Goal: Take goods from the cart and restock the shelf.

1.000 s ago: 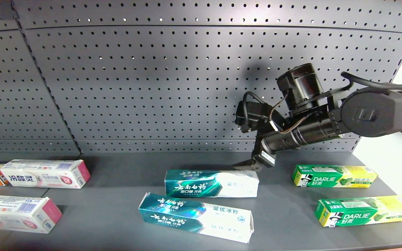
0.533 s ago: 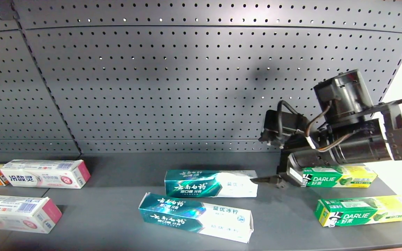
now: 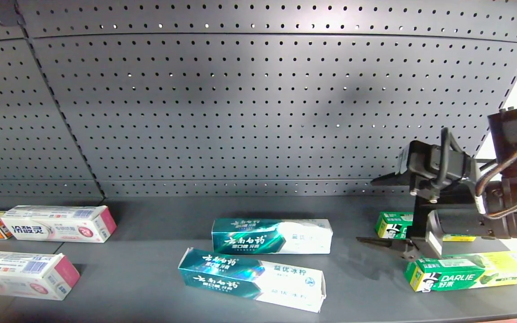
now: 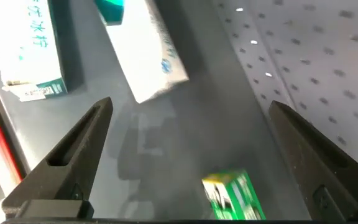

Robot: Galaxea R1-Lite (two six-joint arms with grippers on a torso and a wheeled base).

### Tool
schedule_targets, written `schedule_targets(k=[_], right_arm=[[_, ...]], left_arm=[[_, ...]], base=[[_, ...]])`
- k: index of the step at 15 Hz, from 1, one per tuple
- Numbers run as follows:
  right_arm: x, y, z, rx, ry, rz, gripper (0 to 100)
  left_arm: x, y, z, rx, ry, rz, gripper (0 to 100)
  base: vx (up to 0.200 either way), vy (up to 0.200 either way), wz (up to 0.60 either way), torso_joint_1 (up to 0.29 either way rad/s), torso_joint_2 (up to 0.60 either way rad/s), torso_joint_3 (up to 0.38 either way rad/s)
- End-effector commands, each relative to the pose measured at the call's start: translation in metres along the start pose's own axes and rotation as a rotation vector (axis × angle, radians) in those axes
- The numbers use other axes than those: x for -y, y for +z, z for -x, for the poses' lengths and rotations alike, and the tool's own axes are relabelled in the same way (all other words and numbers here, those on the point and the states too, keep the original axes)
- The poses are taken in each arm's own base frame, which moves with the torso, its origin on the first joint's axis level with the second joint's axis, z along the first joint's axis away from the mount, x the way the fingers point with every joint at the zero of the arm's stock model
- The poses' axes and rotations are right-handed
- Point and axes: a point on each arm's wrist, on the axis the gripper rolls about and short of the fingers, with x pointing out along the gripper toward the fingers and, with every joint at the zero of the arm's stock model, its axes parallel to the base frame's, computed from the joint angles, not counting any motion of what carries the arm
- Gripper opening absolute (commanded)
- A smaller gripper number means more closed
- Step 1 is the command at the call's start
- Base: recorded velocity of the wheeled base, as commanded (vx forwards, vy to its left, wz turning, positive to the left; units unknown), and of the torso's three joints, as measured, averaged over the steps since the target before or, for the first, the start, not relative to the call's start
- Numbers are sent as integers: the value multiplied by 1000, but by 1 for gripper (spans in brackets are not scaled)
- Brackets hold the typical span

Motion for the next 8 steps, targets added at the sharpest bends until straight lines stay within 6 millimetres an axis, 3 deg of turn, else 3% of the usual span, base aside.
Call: schedule_targets(k=[1,5,8], right_arm=[[1,-13,26,28,-74,-21,100],[-12,-37,59,44,-136,-72,100],[-11,-36,76,88,-212,-87,100]], left_arm=[[0,0,0,-1,0,0,100],[0,0,0,-1,0,0,100],[0,0,0,-1,-2,0,100]], base=[[0,0,0,0,0,0],[0,0,0,0,0,0],[0,0,0,0,0,0]])
